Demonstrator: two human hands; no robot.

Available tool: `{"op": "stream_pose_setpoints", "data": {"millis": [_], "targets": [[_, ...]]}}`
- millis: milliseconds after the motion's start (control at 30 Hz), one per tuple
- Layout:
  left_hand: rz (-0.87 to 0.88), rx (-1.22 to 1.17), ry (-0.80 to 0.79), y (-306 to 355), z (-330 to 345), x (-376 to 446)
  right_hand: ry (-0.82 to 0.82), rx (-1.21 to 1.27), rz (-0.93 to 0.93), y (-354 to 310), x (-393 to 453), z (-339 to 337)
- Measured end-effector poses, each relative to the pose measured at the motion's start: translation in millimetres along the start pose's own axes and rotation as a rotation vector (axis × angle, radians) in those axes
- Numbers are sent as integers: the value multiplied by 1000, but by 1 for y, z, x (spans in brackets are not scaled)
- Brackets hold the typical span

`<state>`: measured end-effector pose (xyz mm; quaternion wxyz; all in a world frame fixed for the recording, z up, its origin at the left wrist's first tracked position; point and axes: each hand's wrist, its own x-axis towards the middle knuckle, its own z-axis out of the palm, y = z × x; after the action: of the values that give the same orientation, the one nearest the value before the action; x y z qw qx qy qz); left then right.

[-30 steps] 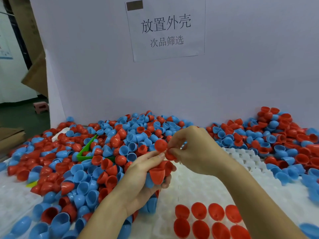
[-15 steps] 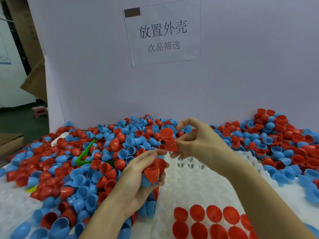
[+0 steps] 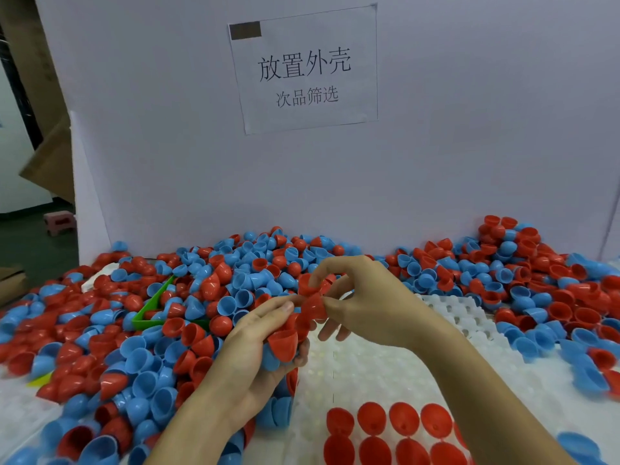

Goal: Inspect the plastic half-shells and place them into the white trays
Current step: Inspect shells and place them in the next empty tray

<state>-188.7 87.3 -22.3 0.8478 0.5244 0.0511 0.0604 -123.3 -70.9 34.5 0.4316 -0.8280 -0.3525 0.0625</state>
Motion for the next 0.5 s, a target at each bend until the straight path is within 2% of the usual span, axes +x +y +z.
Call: {"op": "stream_pose_setpoints", "data": {"millis": [500], "targets": [[37,23,-25,2,3,-5,84,-156,-58,4,5,-2]]}}
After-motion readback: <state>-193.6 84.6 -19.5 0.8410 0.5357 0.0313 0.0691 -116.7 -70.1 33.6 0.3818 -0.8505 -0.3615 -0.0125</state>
